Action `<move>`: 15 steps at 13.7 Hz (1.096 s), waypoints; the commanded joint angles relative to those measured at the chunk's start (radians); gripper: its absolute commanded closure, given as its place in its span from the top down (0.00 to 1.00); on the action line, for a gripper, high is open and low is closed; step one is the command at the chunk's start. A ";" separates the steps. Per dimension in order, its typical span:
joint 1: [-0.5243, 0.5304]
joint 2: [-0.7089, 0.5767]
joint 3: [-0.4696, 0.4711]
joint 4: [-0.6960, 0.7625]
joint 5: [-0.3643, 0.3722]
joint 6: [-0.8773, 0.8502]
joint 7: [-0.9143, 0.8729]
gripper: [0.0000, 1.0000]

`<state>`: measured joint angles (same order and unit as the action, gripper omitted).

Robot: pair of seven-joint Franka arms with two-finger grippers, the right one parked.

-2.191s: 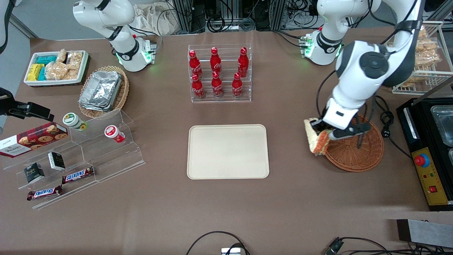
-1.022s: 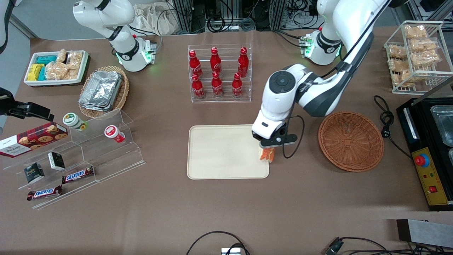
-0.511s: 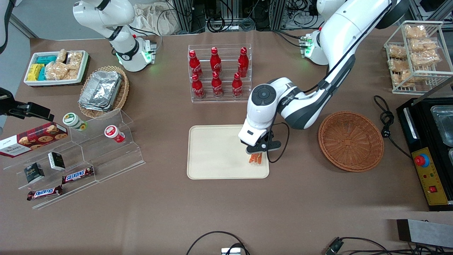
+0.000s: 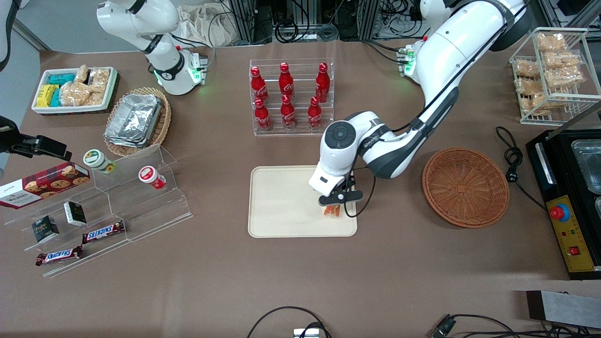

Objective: Place sandwich from basket to tray
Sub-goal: 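Lower the sandwich onto the cream tray and open the left gripper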

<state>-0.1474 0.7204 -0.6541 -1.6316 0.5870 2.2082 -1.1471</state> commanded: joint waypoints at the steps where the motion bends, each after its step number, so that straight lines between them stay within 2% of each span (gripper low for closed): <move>1: -0.046 0.047 0.016 0.045 0.054 -0.025 -0.037 0.03; 7: -0.104 0.068 0.076 0.047 0.057 -0.022 -0.051 0.06; 8: -0.104 0.071 0.076 0.047 0.057 -0.022 -0.049 0.27; 9: -0.106 0.076 0.080 0.047 0.062 -0.022 -0.048 0.99; 11: -0.106 0.076 0.082 0.047 0.097 -0.021 -0.059 1.00; 15: -0.103 0.071 0.083 0.071 0.096 -0.022 -0.065 1.00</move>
<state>-0.2326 0.7799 -0.5779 -1.6121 0.6632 2.2030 -1.1890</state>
